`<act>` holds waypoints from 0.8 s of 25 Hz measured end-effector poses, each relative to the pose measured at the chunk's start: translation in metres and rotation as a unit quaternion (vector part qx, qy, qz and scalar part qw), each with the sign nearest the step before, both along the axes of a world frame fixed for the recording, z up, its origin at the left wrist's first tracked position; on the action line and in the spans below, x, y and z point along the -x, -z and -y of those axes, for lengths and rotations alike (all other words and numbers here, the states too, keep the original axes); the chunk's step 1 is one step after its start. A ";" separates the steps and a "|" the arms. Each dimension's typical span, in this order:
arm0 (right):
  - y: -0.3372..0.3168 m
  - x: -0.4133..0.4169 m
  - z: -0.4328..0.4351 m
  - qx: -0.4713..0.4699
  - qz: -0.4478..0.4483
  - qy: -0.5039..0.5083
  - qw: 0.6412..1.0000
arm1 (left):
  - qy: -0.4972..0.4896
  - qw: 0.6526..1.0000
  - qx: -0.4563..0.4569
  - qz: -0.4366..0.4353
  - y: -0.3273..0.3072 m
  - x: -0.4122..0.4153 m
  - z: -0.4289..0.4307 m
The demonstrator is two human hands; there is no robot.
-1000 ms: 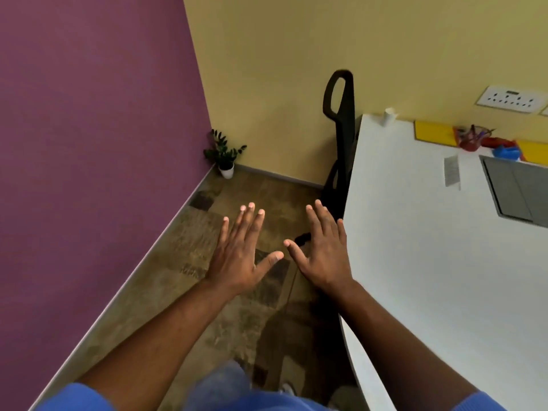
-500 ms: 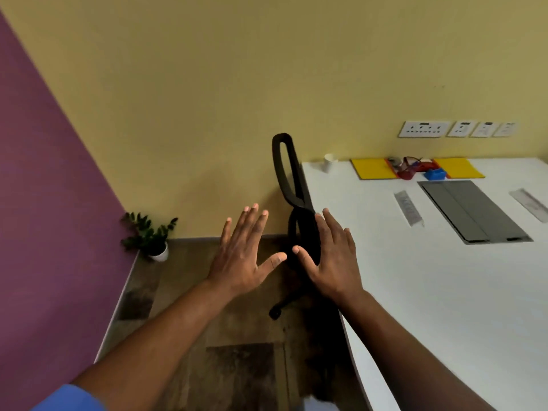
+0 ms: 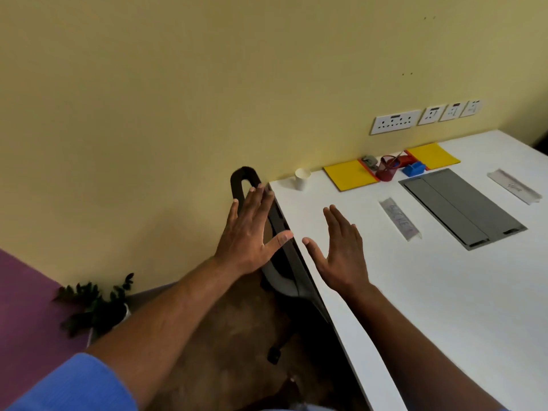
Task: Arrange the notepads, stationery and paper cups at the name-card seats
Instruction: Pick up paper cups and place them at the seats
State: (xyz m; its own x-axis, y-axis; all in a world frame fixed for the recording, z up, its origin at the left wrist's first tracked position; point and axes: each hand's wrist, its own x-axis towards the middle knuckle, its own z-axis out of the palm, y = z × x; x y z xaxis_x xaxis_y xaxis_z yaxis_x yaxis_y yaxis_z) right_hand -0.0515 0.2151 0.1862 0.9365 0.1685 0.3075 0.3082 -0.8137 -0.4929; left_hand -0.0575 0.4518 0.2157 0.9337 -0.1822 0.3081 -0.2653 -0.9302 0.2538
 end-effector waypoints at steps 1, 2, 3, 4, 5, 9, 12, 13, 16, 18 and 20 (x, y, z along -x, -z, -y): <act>0.003 -0.019 -0.005 0.006 -0.006 0.000 1.000 | 0.005 1.000 -0.016 -0.001 0.000 -0.022 -0.005; 0.005 -0.040 -0.012 0.013 -0.012 0.000 1.000 | 0.008 1.000 -0.026 -0.004 -0.001 -0.046 -0.011; 0.007 -0.058 -0.018 0.014 -0.021 0.001 1.000 | 0.012 1.000 -0.023 -0.018 -0.003 -0.070 -0.017; 0.008 -0.073 -0.023 0.017 -0.030 0.008 0.999 | 0.015 0.999 -0.021 -0.032 -0.005 -0.090 -0.020; 0.011 -0.086 -0.027 0.014 -0.038 0.015 0.999 | 0.017 0.999 -0.020 -0.040 -0.006 -0.110 -0.023; 0.028 -0.142 -0.042 0.014 -0.062 0.041 0.997 | 0.064 0.996 -0.027 -0.050 -0.003 -0.195 -0.030; 0.045 -0.193 -0.054 0.016 -0.082 0.074 0.994 | 0.130 0.986 -0.029 -0.103 0.004 -0.277 -0.037; 0.052 -0.211 -0.059 0.016 -0.090 0.086 0.992 | 0.153 0.978 -0.031 -0.135 0.007 -0.307 -0.039; 0.067 -0.259 -0.073 0.012 -0.126 0.129 0.984 | 0.205 0.958 -0.055 -0.194 0.025 -0.386 -0.042; 0.082 -0.290 -0.083 -0.009 -0.151 0.165 0.975 | 0.237 0.942 -0.059 -0.229 0.046 -0.433 -0.043; 0.096 -0.320 -0.092 -0.030 -0.179 0.194 0.964 | 0.252 0.928 -0.044 -0.273 0.072 -0.468 -0.041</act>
State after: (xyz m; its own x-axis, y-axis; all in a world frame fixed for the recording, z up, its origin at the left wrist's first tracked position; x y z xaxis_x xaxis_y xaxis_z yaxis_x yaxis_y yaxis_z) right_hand 0.2681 0.3066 0.0902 0.9736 -0.2230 -0.0498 -0.2120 -0.8006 -0.5604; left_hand 0.4104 0.4924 0.1433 0.7361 -0.6397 -0.2212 -0.5261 -0.7463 0.4076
